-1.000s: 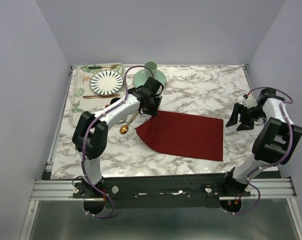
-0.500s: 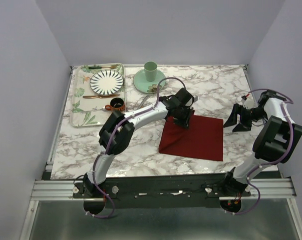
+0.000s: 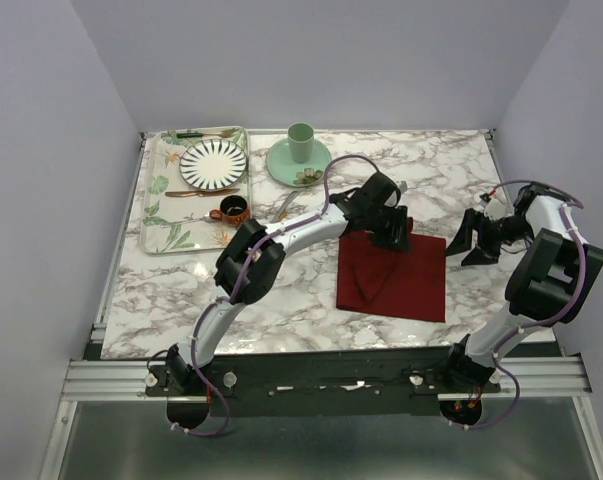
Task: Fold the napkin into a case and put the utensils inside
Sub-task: Fold the rectangle-folded napkin at the center of the board, then rotate the square-folded napkin at the center of the board.
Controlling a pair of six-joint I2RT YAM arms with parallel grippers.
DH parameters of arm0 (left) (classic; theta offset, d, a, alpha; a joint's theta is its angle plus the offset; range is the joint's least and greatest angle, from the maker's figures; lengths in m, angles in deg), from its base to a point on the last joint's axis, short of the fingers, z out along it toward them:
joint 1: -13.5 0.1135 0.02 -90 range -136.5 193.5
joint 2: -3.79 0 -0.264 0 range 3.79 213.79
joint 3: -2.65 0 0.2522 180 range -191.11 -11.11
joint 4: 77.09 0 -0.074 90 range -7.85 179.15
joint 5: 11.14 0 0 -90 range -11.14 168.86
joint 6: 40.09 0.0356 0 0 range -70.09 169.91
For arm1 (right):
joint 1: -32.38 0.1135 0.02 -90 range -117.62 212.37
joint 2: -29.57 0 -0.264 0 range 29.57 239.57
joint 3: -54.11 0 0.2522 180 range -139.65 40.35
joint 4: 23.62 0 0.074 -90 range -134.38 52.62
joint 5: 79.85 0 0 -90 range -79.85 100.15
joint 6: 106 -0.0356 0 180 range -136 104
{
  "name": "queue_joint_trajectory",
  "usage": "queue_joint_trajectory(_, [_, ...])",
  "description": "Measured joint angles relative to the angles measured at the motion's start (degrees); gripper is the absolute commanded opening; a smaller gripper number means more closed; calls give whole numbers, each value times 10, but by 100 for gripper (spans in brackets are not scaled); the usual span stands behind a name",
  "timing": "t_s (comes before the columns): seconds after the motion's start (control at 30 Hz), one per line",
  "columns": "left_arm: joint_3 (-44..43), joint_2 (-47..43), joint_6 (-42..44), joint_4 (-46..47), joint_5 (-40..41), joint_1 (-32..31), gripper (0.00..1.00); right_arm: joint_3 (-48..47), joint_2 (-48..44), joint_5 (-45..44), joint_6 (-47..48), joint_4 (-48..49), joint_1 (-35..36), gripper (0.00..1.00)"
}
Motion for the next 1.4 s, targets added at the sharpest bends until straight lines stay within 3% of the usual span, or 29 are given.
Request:
queue_joint_trajectory(0.03, [0,0,-6,4,-4,0,76,0,0,0,0,0,0,75])
queue_joint_trajectory(0.17, [36,-14,-7,45,-41,5,77,0,3,0,3,-3,0,75])
queue_joint_trajectory(0.43, [257,-181,59,72,-87,82,67,0,13,-2,15,1,0,72])
queue_joint_trajectory(0.6, [316,-255,139,52,-59,144,61,0,30,-11,18,14,0,68])
queue_joint_trajectory(0.93, [363,-202,183,27,-81,147,56,0,60,-50,35,32,0,66])
queue_joint_trajectory(1.4, [422,-175,111,122,-182,147,46,-46,56,-49,55,11,0,68])
